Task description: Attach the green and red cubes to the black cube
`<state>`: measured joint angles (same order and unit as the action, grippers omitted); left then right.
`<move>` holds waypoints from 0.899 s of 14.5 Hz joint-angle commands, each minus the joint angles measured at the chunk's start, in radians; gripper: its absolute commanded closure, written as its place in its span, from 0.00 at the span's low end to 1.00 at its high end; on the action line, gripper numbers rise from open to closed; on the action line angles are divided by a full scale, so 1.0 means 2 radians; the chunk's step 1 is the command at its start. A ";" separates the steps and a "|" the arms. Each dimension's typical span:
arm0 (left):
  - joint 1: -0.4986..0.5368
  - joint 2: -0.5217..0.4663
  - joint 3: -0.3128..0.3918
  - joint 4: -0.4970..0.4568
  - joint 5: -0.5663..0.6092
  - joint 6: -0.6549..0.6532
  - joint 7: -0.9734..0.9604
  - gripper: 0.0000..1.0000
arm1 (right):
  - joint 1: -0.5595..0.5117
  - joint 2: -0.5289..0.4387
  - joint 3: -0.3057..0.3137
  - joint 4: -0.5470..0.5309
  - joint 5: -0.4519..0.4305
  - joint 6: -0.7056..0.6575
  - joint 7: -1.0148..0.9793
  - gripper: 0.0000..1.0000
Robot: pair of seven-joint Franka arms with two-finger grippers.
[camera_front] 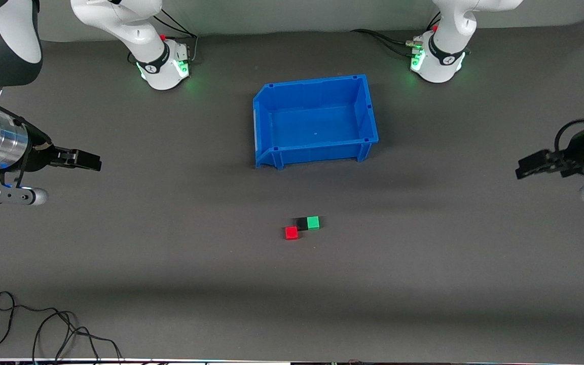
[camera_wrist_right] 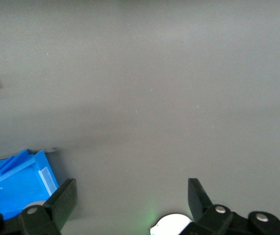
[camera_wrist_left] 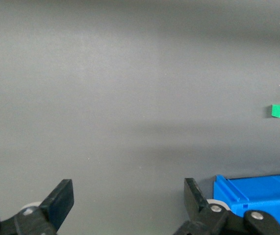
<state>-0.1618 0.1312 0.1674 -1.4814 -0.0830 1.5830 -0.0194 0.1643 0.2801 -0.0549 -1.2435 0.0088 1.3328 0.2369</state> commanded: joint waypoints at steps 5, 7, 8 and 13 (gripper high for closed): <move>0.003 -0.058 -0.021 -0.049 0.031 0.008 0.029 0.00 | 0.007 -0.113 -0.022 -0.178 -0.004 0.120 -0.047 0.00; 0.048 -0.063 -0.067 -0.058 0.035 0.013 0.029 0.00 | 0.009 -0.122 -0.022 -0.193 -0.004 0.130 -0.046 0.00; 0.070 -0.066 -0.089 -0.065 0.040 0.018 0.029 0.00 | 0.011 -0.122 -0.022 -0.194 -0.004 0.133 -0.046 0.00; 0.072 -0.071 -0.094 -0.078 0.041 0.024 0.030 0.00 | -0.051 -0.120 0.029 -0.191 -0.004 0.133 -0.047 0.00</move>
<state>-0.0326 0.0256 -0.0038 -1.5995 -0.0163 1.6179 0.0242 0.1409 0.0664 -0.0642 -1.5980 0.0088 1.5749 0.1634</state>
